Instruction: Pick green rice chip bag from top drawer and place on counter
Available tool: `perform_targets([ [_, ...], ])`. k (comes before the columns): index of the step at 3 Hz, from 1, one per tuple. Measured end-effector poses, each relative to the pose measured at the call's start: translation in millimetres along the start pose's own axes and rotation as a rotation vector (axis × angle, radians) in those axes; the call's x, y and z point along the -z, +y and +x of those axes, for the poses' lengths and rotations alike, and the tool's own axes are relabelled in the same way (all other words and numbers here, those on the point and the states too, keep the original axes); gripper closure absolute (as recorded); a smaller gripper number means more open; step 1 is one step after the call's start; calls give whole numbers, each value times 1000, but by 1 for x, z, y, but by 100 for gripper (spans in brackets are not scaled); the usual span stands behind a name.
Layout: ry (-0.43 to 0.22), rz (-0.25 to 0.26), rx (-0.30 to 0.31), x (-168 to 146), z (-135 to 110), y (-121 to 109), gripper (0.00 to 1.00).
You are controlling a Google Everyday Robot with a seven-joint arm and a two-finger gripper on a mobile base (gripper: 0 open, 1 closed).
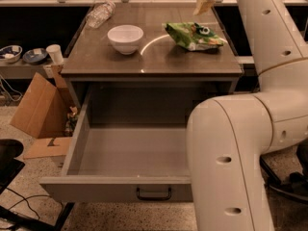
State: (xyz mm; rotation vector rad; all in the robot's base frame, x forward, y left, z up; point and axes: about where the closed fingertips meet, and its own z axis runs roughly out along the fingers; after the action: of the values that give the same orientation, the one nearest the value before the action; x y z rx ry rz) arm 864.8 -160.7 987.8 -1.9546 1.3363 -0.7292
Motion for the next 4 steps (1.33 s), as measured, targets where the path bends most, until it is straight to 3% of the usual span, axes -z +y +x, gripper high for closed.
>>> perform_targets([
  [1, 0, 0, 0, 0, 0, 0, 0],
  [2, 0, 0, 0, 0, 0, 0, 0],
  [3, 44, -46, -8, 28, -6, -6, 0],
  [4, 143, -41, -25, 92, -2, -31, 0],
])
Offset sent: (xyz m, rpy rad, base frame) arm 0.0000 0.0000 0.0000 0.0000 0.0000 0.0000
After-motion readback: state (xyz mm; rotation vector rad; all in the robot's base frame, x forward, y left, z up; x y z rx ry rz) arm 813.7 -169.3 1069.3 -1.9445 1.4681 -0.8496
